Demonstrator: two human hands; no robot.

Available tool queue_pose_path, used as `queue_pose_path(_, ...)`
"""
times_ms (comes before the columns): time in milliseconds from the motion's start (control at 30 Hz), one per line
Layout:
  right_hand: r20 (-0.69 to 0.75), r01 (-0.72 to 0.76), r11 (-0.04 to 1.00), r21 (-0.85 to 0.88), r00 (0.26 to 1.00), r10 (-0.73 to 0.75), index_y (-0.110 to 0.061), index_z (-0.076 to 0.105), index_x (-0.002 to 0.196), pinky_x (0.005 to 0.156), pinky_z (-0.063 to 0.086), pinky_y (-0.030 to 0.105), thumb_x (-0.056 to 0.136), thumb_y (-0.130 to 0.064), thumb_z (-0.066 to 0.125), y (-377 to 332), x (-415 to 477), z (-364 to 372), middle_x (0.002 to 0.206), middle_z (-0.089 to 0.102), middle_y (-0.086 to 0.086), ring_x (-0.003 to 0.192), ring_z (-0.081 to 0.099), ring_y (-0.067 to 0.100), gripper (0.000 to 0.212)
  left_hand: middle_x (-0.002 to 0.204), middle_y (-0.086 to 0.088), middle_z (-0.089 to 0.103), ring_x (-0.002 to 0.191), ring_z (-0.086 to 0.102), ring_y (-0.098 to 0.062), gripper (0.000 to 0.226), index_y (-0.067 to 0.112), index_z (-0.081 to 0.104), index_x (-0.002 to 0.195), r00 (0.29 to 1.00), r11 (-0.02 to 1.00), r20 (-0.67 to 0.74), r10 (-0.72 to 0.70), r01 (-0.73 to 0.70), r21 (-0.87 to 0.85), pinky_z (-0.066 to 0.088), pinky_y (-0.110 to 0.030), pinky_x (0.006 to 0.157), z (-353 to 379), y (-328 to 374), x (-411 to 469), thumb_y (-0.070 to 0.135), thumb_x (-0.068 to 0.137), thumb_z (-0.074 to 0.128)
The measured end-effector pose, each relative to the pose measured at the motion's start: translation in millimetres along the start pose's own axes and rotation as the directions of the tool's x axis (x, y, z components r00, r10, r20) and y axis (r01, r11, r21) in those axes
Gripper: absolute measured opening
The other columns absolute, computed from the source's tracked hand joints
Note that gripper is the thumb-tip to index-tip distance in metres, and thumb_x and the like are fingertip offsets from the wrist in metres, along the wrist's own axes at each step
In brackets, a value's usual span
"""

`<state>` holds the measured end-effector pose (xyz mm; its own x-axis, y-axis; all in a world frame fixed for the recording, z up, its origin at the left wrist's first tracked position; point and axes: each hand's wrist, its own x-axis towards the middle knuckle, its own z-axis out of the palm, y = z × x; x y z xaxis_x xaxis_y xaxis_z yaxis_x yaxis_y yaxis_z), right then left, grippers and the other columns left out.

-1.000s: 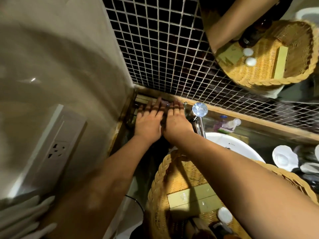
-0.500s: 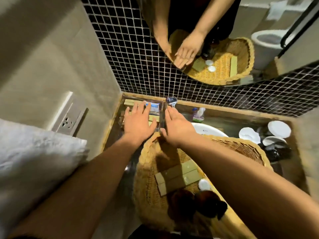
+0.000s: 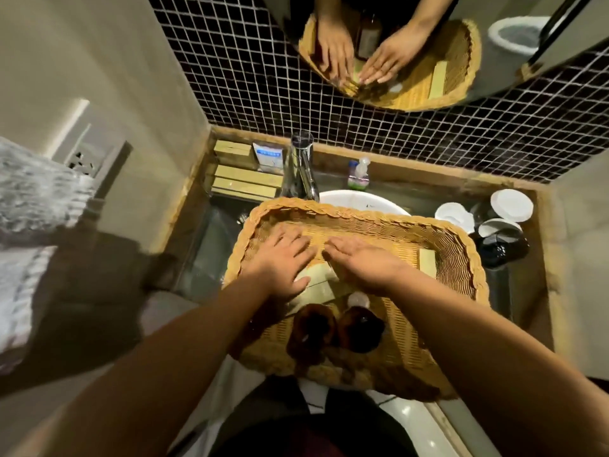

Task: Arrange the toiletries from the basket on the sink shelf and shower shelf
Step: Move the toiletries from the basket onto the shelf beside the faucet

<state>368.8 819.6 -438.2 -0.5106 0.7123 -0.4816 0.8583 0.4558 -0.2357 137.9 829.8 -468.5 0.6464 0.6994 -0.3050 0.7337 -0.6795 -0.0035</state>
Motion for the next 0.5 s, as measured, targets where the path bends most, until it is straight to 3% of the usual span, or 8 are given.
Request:
queue_pose_path(100, 0.016, 0.031, 0.997, 0.071, 0.999, -0.033, -0.032, 0.015, 0.157, 0.116, 0.005, 0.032, 0.096, -0.031, 0.061, 3.4, -4.8, 17.3, 0.165, 0.004, -0.006, 0.15, 0.007, 0.019, 0.076, 0.163, -0.006, 0.026, 0.15, 0.018, -0.028, 0.081, 0.025, 0.022, 0.157, 0.998, 0.999, 0.065, 0.025, -0.022, -0.045, 0.012, -0.049, 0.119, 19.2, 13.2, -9.6, 0.071, 0.092, 0.036)
queue_pose_path(200, 0.06, 0.031, 0.998, 0.056, 0.998, -0.035, -0.023, 0.009, 0.158, 0.118, 0.014, 0.037, 0.094, -0.032, 0.063, 2.1, -3.3, 34.1, 0.166, 0.002, 0.002, 0.151, 0.006, 0.025, 0.085, 0.165, -0.003, 0.019, 0.148, 0.02, -0.028, 0.081, 0.031, 0.015, 0.158, 0.997, 0.994, 0.078, -0.01, 0.018, -0.107, 0.026, -0.05, 0.114, 35.4, 19.7, -18.0, 0.073, 0.092, 0.034)
queue_pose_path(300, 0.099, 0.042, 0.997, -0.065, 0.994, -0.036, -0.022, -0.001, 0.158, 0.12, 0.017, 0.041, 0.093, -0.032, 0.065, 0.6, 6.4, 43.4, 0.166, -0.001, 0.005, 0.151, 0.001, 0.025, 0.093, 0.166, -0.002, 0.014, 0.147, 0.022, -0.029, 0.079, 0.035, 0.015, 0.157, 0.998, 0.993, 0.061, -0.025, 0.032, -0.117, 0.028, -0.052, 0.112, 36.1, 18.5, -12.4, 0.074, 0.092, 0.035)
queue_pose_path(500, 0.006, -0.062, 0.997, -0.045, 0.998, 0.062, -0.019, -0.001, 0.158, 0.119, 0.014, 0.042, 0.084, -0.034, 0.074, 9.9, 10.6, 49.8, 0.165, 0.001, 0.01, 0.15, 0.002, 0.032, 0.106, 0.163, -0.003, 0.024, 0.144, 0.028, -0.028, 0.06, 0.038, 0.026, 0.154, 0.992, 0.978, -0.027, -0.121, 0.115, -0.172, 0.029, -0.049, 0.111, 29.2, 10.2, 9.6, 0.059, 0.099, 0.039)
